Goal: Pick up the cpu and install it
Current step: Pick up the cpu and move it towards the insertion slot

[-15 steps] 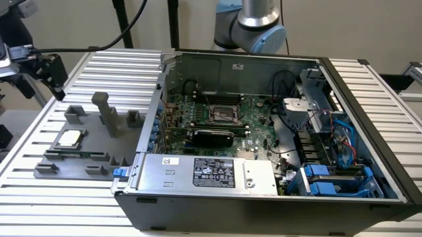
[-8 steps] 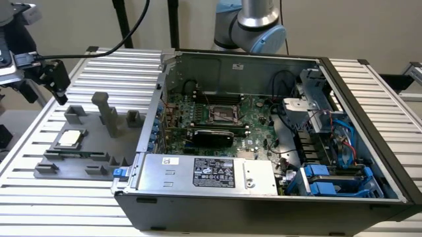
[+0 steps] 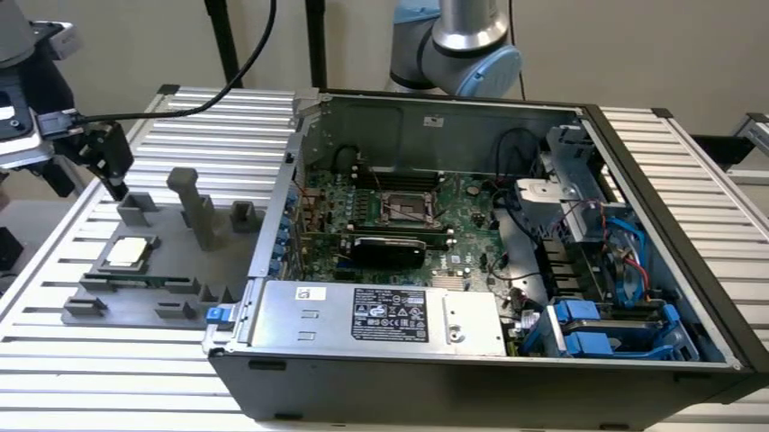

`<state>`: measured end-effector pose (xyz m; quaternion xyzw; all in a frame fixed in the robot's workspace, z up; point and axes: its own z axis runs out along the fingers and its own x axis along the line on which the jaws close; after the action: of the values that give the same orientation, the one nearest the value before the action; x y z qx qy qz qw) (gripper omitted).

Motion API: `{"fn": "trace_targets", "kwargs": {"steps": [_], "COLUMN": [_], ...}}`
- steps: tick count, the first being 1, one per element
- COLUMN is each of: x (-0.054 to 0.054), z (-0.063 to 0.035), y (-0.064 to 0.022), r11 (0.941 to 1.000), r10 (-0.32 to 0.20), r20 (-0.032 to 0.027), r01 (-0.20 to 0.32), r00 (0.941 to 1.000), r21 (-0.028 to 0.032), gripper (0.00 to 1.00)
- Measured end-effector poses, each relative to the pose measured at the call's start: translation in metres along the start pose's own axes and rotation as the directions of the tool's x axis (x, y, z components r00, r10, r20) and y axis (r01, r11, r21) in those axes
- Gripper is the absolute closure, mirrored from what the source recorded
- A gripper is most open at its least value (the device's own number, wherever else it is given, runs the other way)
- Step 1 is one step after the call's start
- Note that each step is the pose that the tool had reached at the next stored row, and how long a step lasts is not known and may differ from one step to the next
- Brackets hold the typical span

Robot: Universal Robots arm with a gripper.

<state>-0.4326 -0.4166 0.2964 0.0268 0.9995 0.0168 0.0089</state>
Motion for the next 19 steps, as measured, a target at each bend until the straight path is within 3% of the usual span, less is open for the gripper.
{"fn": "trace_targets", "kwargs": {"steps": [19], "x": [0.001], "z": [0.0318], "y": [-0.0011], "r11": [0.9997], "r10": [-0.019], "r20": [0.0000], "r01": [0.019], "r00": [0.9998], "r21": [0.0166], "gripper": [0.29]}}
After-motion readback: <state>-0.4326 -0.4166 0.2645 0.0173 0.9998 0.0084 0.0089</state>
